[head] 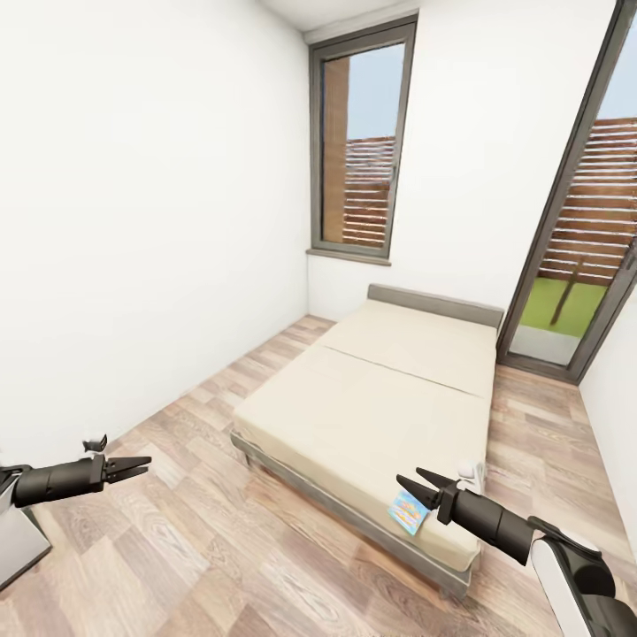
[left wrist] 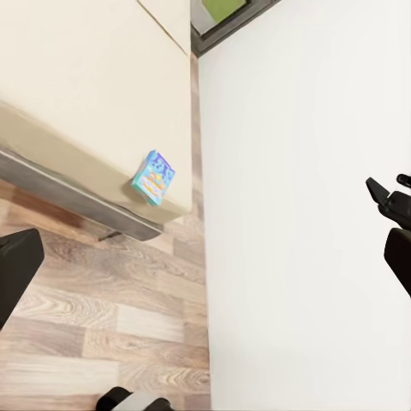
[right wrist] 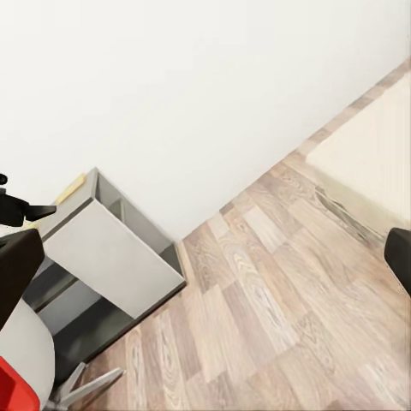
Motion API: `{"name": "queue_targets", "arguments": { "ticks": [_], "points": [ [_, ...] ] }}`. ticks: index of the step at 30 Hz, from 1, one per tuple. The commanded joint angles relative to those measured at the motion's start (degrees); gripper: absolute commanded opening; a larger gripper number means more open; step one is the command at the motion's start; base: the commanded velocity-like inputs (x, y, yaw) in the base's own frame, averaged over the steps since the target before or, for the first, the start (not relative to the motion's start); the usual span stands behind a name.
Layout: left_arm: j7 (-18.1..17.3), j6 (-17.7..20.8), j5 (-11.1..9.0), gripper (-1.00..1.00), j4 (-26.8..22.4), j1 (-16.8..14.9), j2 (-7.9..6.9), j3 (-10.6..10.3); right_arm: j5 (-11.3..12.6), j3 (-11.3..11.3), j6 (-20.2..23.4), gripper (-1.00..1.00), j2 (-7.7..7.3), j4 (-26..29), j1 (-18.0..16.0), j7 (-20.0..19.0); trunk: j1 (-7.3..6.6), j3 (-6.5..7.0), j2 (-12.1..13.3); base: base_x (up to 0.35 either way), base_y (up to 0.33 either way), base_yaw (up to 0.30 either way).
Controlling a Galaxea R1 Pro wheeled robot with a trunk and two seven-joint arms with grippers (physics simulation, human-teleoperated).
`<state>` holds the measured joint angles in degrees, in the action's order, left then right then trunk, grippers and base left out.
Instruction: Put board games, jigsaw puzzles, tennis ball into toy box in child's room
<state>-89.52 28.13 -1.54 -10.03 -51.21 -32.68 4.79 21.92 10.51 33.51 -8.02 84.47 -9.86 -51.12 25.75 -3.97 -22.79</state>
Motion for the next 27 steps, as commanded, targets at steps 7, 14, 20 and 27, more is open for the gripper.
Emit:
{"name": "queue_targets", "arguments": {
  "ticks": [7, 14, 20, 27],
  "points": [
    [-0.3, 0.6, 0.2, 1.00, 0.0, 0.0, -0.01, 0.2, 0.3, 0.0, 0.4, 1.00, 0.02, 0.0, -0.1, -0.1, 0.04, -0.33, -0.1, 0.000, 0.004, -0.261],
    [-0.4, 0.6, 0.2, 1.00, 0.0, 0.0, -0.01, 0.2, 0.3, 0.0, 0.5, 1.00, 0.02, 0.0, -0.1, -0.1, 0.04, -0.51, -0.1, 0.000, 0.054, -0.267],
    [-0.4, 0.6, 0.2, 1.00, 0.0, 0.0, -0.01, 0.2, 0.3, 0.0, 0.5, 1.00, 0.02, 0.0, -0.1, -0.1, 0.04, -0.64, -0.1, 0.000, 0.136, -0.272],
    [-0.4, 0.6, 0.2, 1.00, 0.0, 0.0, -0.01, 0.2, 0.3, 0.0, 0.5, 1.00, 0.02, 0.0, -0.1, -0.1, 0.04, -0.79, -0.1, 0.000, 0.119, -0.273]
  ]
}}
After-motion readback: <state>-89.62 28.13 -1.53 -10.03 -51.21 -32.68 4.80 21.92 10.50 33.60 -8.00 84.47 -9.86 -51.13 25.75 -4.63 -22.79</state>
